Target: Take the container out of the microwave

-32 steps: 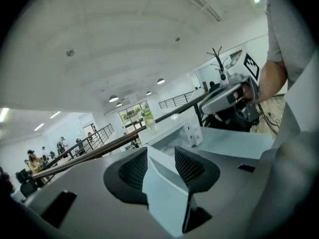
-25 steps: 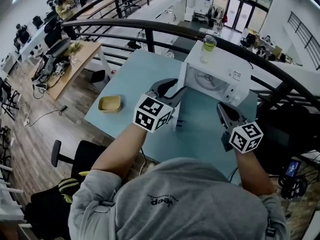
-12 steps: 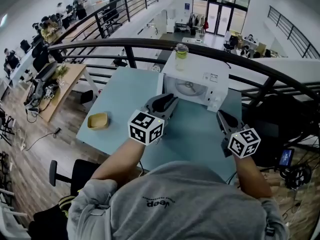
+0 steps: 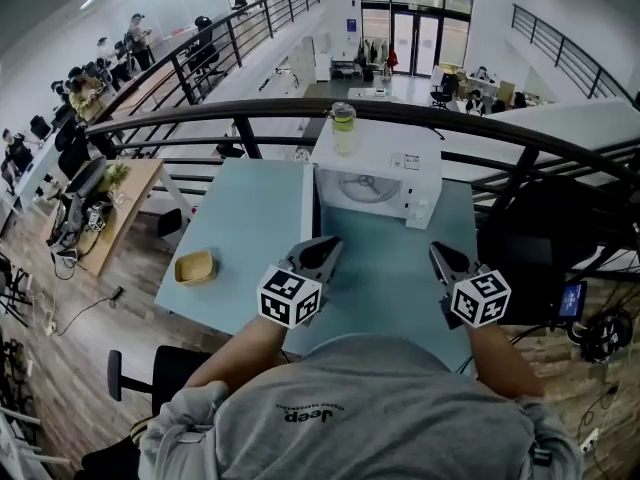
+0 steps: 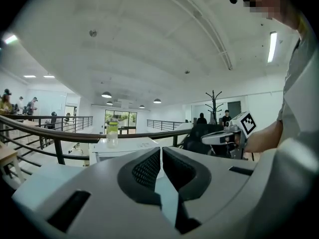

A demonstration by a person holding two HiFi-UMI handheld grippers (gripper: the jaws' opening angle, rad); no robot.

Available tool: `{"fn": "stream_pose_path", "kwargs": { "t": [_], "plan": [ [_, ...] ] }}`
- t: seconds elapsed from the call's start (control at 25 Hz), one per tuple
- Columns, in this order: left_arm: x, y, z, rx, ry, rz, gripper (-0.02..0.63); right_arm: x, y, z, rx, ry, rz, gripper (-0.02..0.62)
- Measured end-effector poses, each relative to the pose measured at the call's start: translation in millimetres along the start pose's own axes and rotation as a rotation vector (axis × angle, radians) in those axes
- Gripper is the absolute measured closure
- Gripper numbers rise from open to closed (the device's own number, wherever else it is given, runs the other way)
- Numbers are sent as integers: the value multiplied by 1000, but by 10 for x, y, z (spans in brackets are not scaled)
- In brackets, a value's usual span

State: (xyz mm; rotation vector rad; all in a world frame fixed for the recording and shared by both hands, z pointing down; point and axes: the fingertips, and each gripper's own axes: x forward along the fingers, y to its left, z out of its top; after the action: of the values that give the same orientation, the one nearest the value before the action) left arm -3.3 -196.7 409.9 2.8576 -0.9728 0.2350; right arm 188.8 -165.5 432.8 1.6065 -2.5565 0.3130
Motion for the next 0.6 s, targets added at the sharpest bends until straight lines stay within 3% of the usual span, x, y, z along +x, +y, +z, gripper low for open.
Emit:
{"fn": "stream_pose_path", "kwargs": {
  "t": [0.24, 0.6],
  "plan": [
    [-60, -162, -134, -31, -12, -38, 588, -53, 52, -95, 25, 12, -9, 578],
    [-147, -183, -259, -5, 7, -19, 588, -105, 74, -198, 45, 22, -7, 578]
  ]
}}
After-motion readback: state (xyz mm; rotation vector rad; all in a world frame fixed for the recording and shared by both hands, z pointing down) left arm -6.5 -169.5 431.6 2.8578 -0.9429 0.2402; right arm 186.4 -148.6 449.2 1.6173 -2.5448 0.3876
